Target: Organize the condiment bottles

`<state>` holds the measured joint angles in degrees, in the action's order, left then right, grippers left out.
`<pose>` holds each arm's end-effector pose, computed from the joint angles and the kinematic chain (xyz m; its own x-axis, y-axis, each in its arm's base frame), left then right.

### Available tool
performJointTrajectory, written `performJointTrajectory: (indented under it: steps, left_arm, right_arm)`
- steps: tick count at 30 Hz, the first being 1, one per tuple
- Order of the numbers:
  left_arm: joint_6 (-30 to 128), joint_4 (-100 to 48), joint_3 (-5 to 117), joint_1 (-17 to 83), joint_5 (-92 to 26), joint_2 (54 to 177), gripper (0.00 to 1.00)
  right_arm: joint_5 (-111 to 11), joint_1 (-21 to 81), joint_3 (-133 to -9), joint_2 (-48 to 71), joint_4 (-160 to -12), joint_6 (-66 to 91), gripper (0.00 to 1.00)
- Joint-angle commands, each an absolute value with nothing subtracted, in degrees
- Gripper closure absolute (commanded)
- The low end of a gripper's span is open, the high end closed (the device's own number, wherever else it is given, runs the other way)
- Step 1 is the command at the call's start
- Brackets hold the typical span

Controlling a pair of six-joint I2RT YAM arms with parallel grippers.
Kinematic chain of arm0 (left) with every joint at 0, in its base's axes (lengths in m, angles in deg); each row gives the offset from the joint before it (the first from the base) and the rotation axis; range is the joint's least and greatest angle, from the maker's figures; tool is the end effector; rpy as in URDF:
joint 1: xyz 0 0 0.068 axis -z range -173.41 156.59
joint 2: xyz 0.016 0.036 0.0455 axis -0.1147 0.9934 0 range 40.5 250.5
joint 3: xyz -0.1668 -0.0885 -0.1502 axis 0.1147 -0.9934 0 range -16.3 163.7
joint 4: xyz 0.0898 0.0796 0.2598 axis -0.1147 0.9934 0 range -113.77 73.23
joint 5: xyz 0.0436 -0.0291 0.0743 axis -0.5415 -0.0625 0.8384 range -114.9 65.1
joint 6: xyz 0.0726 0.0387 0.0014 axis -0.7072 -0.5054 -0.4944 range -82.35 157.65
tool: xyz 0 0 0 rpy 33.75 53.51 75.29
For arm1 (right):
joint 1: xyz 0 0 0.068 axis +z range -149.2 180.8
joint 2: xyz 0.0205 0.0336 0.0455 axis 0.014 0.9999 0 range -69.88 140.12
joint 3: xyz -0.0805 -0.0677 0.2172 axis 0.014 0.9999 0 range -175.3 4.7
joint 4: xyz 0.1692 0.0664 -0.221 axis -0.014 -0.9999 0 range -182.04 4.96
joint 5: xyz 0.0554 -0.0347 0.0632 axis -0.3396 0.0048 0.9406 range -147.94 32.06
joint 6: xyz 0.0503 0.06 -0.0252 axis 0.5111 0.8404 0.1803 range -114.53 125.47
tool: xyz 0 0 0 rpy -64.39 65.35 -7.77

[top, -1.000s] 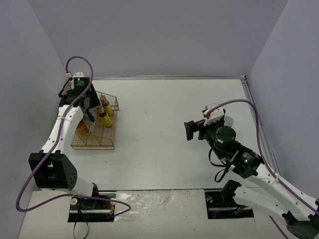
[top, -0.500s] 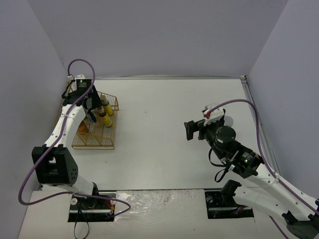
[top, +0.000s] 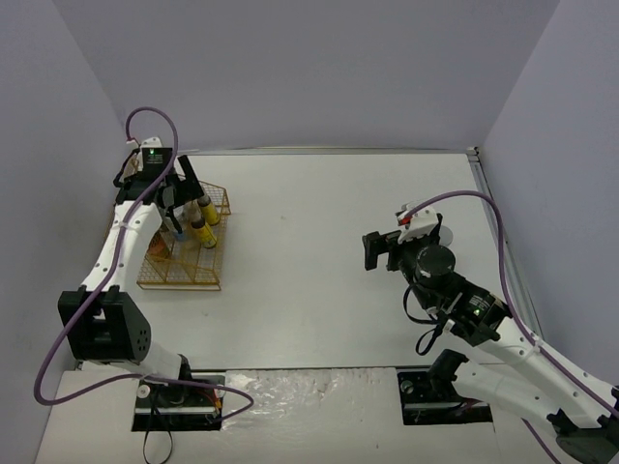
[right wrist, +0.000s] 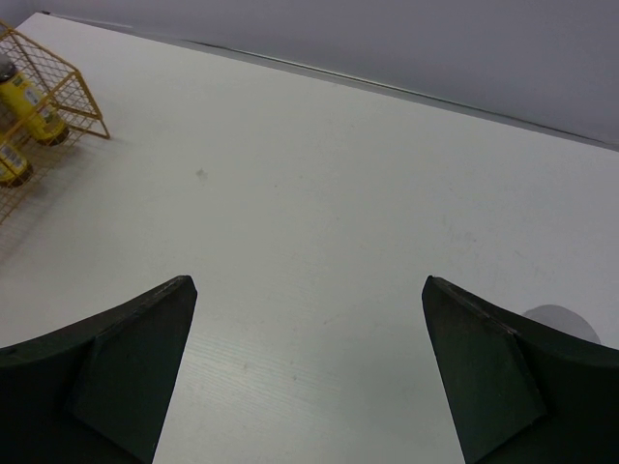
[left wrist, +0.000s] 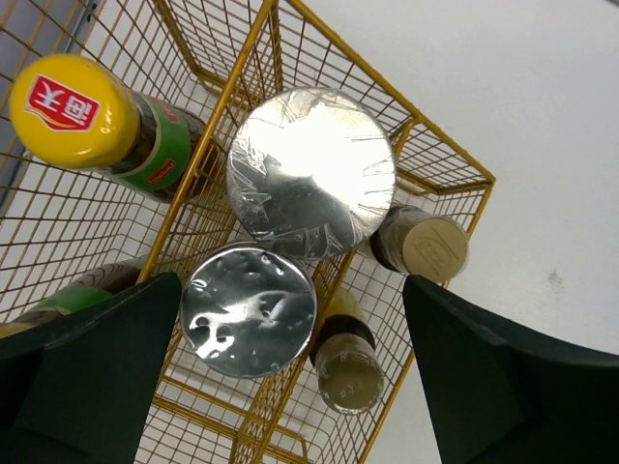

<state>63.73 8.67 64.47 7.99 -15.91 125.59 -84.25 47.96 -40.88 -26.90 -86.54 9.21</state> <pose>0.3913 0.0016 0.2966 -0.4930 -0.4223 -0.7607 -0.3538 0.8961 -0.2682 0.1982 0.1670 0.3460 -0.0103 0.0750 -0.9971 -0.3559 0.9316 0.0737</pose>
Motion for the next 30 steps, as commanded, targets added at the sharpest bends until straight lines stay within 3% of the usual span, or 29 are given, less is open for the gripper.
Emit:
performJointTrajectory:
  steps: [1,7,15,23,30]
  left_arm:
    - [63.2,11.1,70.1,7.5,-22.2,118.3,0.03]
    - [57.3,14.0,66.4,7.6,-33.8,110.5,0.03]
    - [51.1,2.1,45.2,8.7,-42.9,92.5,0.03]
    - [50.5,-1.7,36.0,9.9,-45.1,86.2,0.03]
    - [50.3,-0.9,35.7,10.6,-43.1,85.4,0.03]
  right_arm:
    - [-96.0,45.1,-44.2,-25.0,-89.2,15.6,0.00]
    - [-97.0,33.2,-46.3,-23.4,-94.0,21.5,0.00]
    - [-88.8,20.3,-50.2,-12.3,-95.8,25.4,0.00]
    - [-86.4,12.9,-46.3,-4.3,-91.0,30.8,0.00]
    - [-83.9,10.0,-42.9,1.6,-85.7,31.1,0.00]
